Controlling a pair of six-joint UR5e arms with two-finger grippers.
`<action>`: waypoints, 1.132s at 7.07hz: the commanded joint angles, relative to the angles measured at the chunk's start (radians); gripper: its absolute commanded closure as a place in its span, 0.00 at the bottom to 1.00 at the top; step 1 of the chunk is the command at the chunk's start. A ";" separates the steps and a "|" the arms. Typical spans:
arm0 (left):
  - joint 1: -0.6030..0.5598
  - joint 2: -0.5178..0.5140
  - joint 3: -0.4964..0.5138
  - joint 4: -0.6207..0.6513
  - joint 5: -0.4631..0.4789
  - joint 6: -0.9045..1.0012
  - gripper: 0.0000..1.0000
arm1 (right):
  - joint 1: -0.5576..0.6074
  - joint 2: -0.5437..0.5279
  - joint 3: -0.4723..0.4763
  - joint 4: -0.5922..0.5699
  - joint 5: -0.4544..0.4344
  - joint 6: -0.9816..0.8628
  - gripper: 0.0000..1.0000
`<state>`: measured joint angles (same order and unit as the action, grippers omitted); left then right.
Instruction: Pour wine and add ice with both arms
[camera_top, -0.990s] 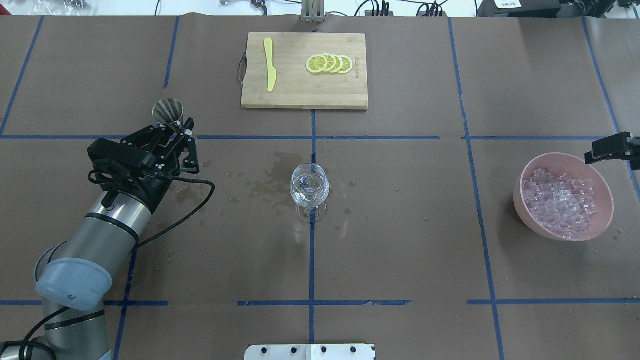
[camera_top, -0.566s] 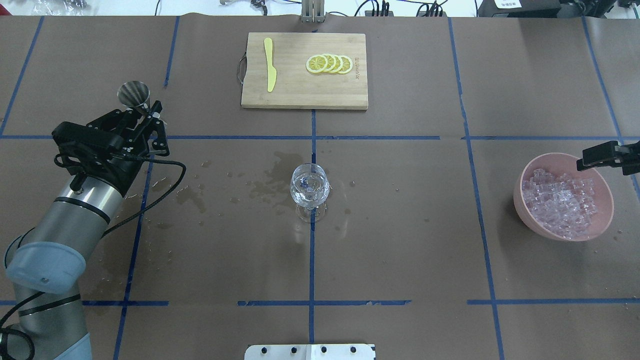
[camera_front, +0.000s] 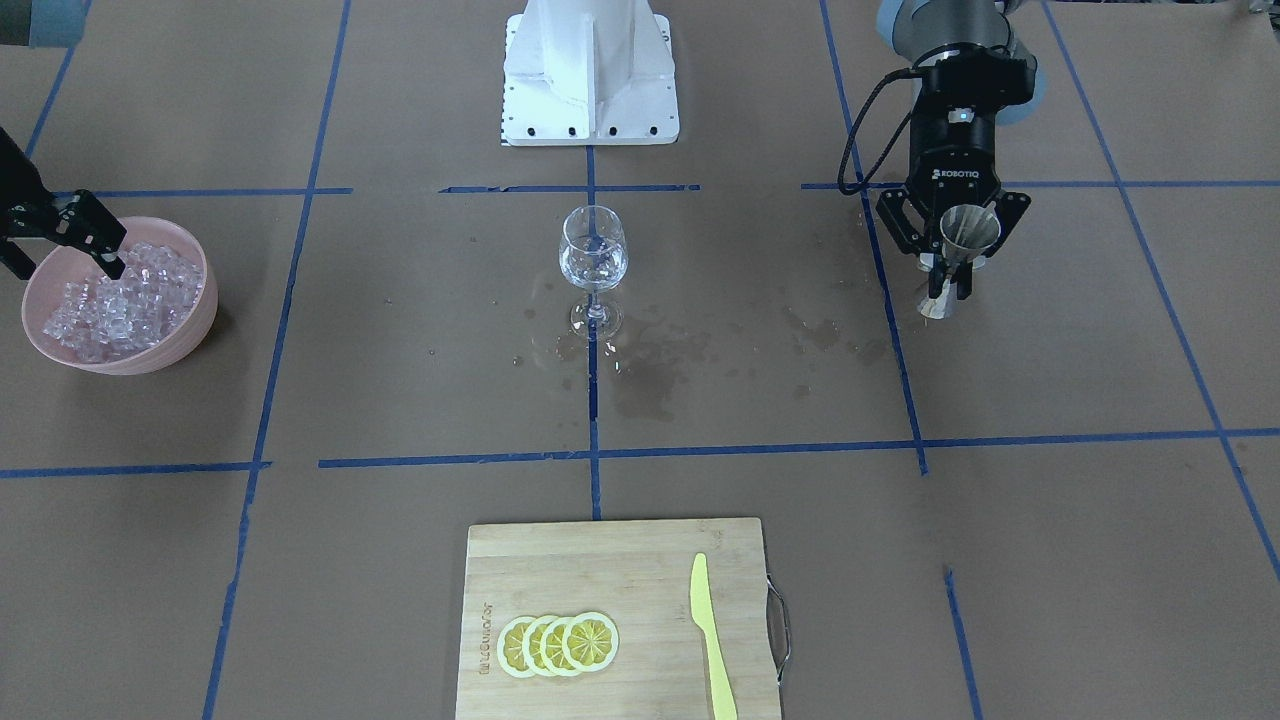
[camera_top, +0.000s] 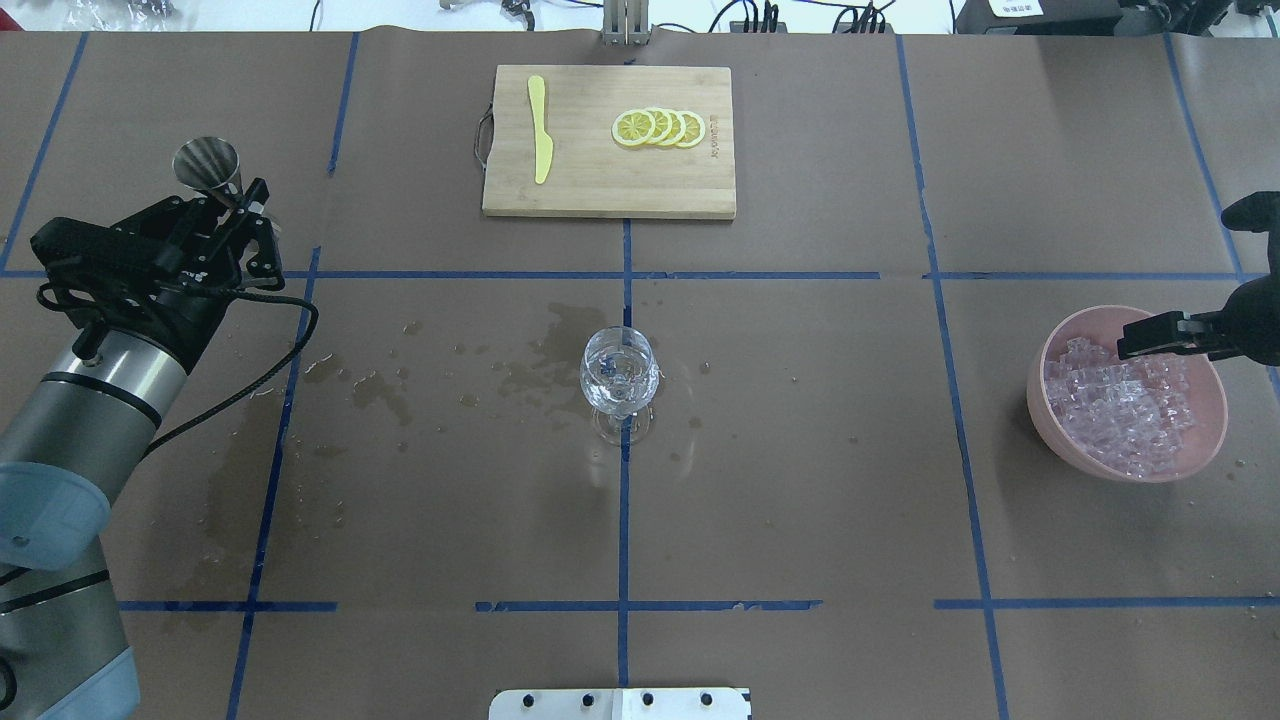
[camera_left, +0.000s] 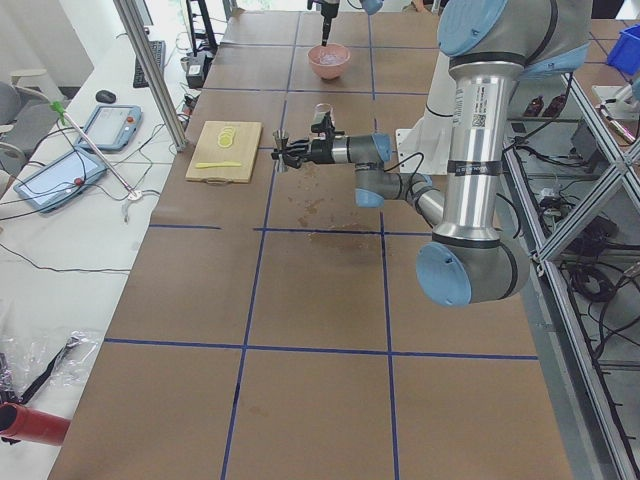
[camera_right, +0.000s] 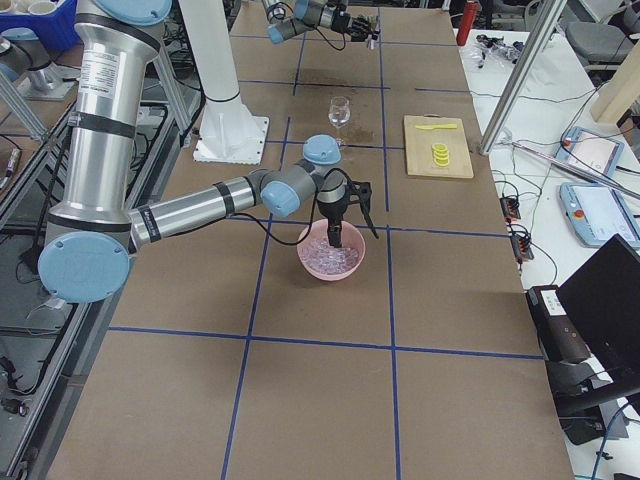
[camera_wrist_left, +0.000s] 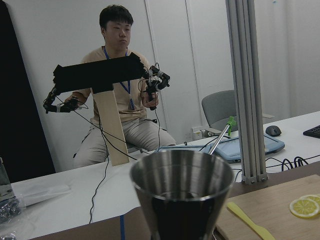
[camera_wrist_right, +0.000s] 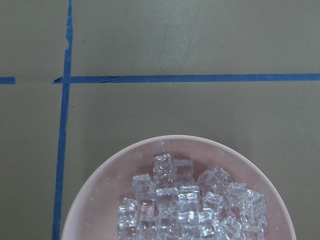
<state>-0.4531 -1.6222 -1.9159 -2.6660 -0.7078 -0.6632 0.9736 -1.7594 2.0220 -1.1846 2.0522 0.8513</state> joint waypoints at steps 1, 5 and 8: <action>-0.018 0.002 -0.006 0.000 -0.024 0.001 1.00 | -0.021 -0.008 -0.068 0.100 -0.007 0.003 0.00; -0.039 0.002 -0.015 0.000 -0.068 0.002 1.00 | -0.065 -0.005 -0.101 0.094 -0.009 0.008 0.03; -0.052 0.048 -0.015 -0.035 -0.088 0.004 1.00 | -0.096 0.001 -0.129 0.092 -0.014 0.008 0.09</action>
<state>-0.5019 -1.6067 -1.9312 -2.6746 -0.7886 -0.6608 0.8906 -1.7591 1.8976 -1.0918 2.0415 0.8590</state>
